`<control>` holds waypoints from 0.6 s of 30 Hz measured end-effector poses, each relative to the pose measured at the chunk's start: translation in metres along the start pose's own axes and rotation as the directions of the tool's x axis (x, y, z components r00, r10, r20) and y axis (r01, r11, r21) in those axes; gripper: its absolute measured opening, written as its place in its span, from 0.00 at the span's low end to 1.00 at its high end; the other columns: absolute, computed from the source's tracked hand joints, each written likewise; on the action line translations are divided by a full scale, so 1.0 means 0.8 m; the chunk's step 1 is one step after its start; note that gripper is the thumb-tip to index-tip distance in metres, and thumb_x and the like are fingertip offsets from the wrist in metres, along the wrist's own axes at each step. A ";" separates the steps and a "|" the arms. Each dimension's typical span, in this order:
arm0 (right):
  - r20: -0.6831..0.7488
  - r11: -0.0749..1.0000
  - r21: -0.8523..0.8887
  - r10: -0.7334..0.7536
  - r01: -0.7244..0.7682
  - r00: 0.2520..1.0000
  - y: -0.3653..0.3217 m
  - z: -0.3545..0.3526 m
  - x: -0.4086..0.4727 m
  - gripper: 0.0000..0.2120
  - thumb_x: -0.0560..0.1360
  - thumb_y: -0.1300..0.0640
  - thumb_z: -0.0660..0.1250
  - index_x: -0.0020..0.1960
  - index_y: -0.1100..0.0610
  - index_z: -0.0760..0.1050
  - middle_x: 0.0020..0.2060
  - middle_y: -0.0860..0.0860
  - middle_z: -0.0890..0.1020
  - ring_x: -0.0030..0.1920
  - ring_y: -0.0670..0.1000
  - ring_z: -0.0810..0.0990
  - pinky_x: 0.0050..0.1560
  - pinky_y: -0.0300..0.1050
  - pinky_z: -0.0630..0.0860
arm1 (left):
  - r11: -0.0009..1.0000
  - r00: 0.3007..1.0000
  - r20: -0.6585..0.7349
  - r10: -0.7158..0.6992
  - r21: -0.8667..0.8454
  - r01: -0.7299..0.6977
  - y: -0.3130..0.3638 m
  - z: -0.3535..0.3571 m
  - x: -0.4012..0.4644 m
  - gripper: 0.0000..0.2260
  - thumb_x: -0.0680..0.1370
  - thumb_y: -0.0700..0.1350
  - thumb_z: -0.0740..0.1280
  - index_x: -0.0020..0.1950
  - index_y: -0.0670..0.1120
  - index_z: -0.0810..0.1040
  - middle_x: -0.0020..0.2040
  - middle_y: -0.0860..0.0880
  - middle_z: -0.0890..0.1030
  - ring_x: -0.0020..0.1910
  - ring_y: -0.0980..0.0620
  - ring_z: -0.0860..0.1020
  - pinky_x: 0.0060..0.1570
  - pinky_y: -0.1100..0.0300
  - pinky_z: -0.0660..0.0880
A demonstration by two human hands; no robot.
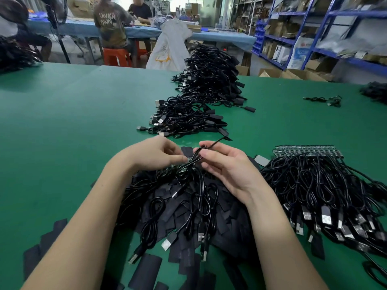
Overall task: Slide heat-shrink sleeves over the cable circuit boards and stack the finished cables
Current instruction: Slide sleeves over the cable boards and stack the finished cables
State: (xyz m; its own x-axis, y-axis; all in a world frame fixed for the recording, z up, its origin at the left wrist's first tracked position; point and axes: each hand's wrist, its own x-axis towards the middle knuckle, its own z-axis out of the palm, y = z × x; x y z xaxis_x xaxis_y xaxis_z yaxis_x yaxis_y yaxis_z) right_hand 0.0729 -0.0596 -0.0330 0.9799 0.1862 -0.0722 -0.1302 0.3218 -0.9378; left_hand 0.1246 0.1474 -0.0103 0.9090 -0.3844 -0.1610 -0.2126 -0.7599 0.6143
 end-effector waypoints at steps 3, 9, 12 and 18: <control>0.029 0.987 -0.161 -0.006 0.011 1.000 0.001 0.001 -0.002 0.08 0.75 0.63 0.74 0.53 0.55 0.84 0.50 0.58 0.87 0.44 0.47 0.84 0.38 0.34 0.77 | 0.995 0.998 -0.026 0.050 -0.082 -0.052 0.005 0.003 0.000 0.10 0.77 0.53 0.73 0.41 0.49 0.83 0.33 0.54 0.76 0.33 0.54 0.70 0.37 0.60 0.66; 0.141 0.975 -0.216 -0.021 0.052 0.990 0.002 0.004 -0.005 0.08 0.74 0.63 0.75 0.51 0.53 0.86 0.47 0.55 0.87 0.39 0.43 0.79 0.33 0.33 0.72 | 0.983 0.995 -0.081 0.055 -0.170 -0.068 0.008 0.007 0.003 0.09 0.77 0.50 0.73 0.40 0.48 0.81 0.34 0.50 0.74 0.35 0.51 0.69 0.40 0.58 0.65; 0.111 0.996 -0.035 -0.082 0.086 0.990 -0.002 0.003 -0.003 0.11 0.69 0.61 0.77 0.52 0.55 0.85 0.48 0.56 0.86 0.38 0.45 0.81 0.33 0.33 0.75 | 0.985 0.987 -0.135 0.082 -0.139 -0.101 0.012 0.008 0.002 0.05 0.79 0.49 0.71 0.45 0.50 0.82 0.38 0.51 0.79 0.36 0.53 0.74 0.42 0.60 0.71; -0.125 0.961 0.208 -0.160 0.183 0.979 -0.006 -0.003 0.002 0.13 0.67 0.61 0.74 0.52 0.57 0.83 0.44 0.52 0.86 0.40 0.46 0.84 0.43 0.36 0.80 | 0.869 0.972 -0.122 0.201 -0.435 -0.235 0.033 -0.003 -0.010 0.12 0.79 0.60 0.68 0.53 0.54 0.83 0.50 0.54 0.85 0.47 0.57 0.79 0.49 0.64 0.77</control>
State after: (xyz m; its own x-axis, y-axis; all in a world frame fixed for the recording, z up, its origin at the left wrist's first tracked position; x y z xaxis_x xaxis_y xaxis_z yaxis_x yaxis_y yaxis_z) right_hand 0.0751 -0.0628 -0.0294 0.9992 0.0149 0.0368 0.0231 0.5368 -0.8434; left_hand 0.1129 0.1321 0.0091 0.8844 -0.4625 0.0618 -0.2423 -0.3421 0.9079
